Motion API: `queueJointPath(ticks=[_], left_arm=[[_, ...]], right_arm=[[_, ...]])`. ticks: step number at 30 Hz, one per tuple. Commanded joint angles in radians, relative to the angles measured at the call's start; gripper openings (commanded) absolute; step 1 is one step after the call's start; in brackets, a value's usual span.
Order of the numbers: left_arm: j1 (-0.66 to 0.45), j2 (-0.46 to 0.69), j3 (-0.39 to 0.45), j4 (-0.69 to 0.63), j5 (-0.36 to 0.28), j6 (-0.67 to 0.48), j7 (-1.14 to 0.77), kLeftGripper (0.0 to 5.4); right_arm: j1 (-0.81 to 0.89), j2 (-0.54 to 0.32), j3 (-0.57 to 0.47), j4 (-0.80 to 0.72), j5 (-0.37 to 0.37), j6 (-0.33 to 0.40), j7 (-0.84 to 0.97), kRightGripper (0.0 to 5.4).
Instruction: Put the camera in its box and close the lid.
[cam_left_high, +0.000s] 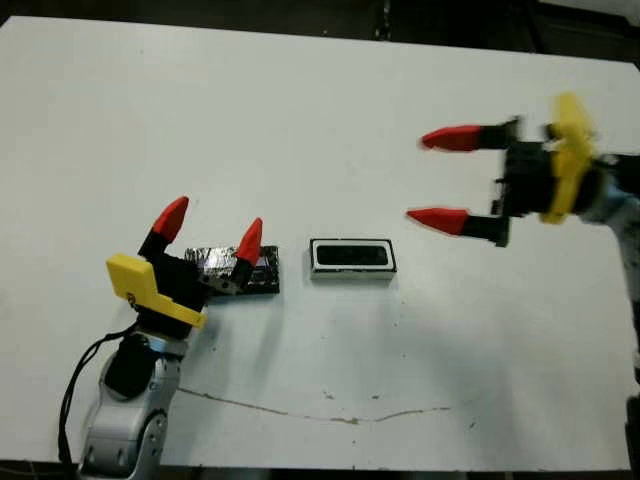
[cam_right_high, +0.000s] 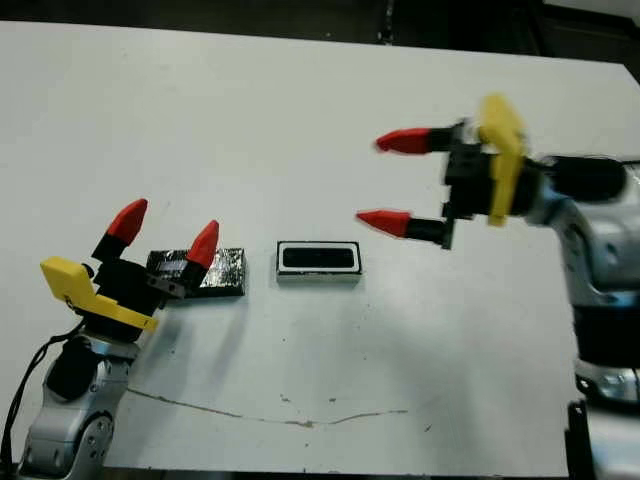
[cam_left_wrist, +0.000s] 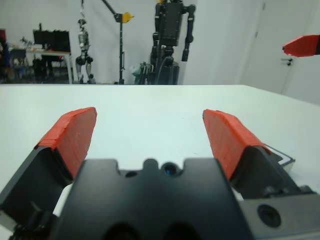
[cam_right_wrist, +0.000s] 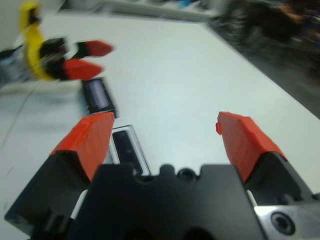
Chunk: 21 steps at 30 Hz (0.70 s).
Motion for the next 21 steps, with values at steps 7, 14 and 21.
queueJointPath(ticks=[7, 14, 21], left_arm=[[-0.092, 0.320, 0.086, -0.026, -0.029, 0.067, -0.250, 5.40], [-0.262, 0.598, 0.059, 0.058, -0.040, 0.148, -0.549, 5.40], [-0.491, 0.675, -0.040, 0.226, -0.101, 0.280, -0.821, 5.40]], right_arm=[[0.448, 0.262, -0.129, -0.161, 0.035, -0.204, -0.312, 3.92], [0.553, 0.332, -0.141, -0.120, 0.094, -0.300, -0.334, 2.88], [0.551, 0.330, -0.127, -0.073, 0.109, -0.335, -0.327, 1.80]])
